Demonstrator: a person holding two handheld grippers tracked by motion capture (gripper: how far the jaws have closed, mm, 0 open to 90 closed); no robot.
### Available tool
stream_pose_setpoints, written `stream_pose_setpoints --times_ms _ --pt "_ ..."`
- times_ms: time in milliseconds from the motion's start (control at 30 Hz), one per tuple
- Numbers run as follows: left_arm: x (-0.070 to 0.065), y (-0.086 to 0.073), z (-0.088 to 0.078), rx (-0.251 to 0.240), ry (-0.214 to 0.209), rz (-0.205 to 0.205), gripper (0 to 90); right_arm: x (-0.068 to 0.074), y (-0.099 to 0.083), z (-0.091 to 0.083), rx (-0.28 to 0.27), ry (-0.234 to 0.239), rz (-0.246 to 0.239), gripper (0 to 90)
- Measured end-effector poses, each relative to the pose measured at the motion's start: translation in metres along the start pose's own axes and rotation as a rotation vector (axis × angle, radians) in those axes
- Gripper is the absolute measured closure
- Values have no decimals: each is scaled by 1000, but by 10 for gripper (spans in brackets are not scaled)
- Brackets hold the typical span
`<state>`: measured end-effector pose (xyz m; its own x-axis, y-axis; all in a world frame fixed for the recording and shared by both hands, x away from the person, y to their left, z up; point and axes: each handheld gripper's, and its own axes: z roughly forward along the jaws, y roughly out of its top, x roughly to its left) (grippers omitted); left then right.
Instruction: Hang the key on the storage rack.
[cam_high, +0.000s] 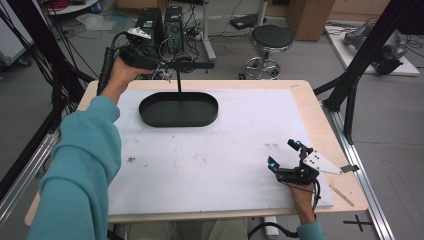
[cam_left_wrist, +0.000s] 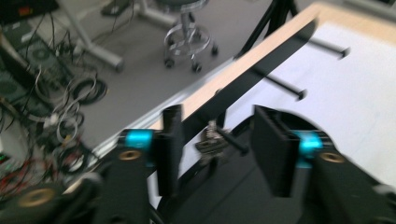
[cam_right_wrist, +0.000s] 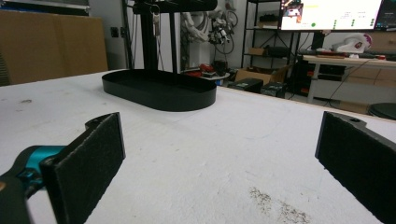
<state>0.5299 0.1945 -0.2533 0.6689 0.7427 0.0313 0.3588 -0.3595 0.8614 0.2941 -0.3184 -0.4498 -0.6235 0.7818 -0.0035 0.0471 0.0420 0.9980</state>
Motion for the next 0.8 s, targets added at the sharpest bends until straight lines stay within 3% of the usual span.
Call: stream_pose_setpoints --times_ms 67,167,300,400,500,700,800 --pt "-4 -1 -9 -32 -15 16 297 0 0 0 -1 -2 -1 6" --pt "-12 -5 -32 -156 -83 24 189 0 0 0 5 -5 14 6" --pt "-25 -20 -61 -232 -133 72 26 0 0 0 4 -9 1 6" --pt "-34 -38 -81 -267 -165 84 17 0 0 0 6 -11 11 6" --pt "-42 -60 -102 -307 -166 88 16 0 0 0 4 -19 8 6" --pt "-57 -120 -129 -372 -123 97 16 0 0 0 4 -17 1 6" --pt "-64 -150 -134 -400 -103 89 16 0 0 1 6 -13 5 6"
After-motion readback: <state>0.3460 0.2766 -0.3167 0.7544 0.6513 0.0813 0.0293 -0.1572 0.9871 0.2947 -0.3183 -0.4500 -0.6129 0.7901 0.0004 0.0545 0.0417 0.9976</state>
